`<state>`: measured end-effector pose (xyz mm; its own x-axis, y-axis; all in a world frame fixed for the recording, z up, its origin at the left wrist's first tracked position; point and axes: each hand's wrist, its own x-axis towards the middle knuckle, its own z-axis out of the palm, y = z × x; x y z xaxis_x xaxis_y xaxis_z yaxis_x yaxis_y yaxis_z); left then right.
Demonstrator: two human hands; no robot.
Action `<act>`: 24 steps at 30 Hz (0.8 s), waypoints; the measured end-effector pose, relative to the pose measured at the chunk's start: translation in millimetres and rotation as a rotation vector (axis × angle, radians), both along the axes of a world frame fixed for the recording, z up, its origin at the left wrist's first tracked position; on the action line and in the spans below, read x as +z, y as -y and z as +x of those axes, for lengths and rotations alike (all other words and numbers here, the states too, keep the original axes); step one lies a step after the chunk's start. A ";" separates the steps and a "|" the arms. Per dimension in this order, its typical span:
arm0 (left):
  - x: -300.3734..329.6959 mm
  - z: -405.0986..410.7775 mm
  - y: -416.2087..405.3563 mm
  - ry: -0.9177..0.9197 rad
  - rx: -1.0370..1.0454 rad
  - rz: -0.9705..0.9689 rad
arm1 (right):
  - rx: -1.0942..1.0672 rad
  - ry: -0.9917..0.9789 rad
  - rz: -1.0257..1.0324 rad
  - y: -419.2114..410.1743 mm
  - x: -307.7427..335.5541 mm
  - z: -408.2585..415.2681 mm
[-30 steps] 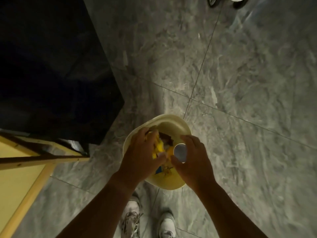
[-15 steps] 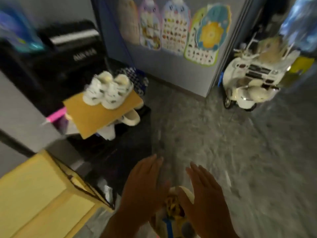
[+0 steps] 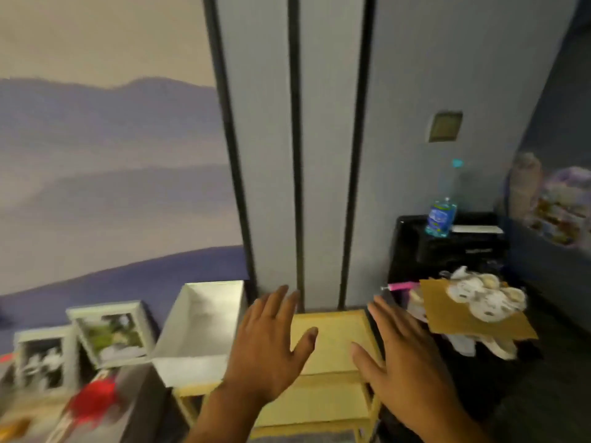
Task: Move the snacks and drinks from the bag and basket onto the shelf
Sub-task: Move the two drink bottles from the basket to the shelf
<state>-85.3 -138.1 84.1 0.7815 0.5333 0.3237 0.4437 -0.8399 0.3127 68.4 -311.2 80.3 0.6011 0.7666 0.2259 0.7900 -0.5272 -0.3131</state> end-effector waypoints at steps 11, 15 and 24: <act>34.6 -445.0 -108.9 -0.007 0.551 0.072 | 0.541 -0.029 0.083 -229.9 32.1 -398.1; 33.2 -593.0 -126.3 -0.055 0.732 0.045 | 0.722 -0.065 0.071 -278.5 28.4 -537.8; 15.9 -762.7 -180.1 -0.096 0.942 -0.031 | 0.940 -0.061 0.007 -368.3 19.7 -694.4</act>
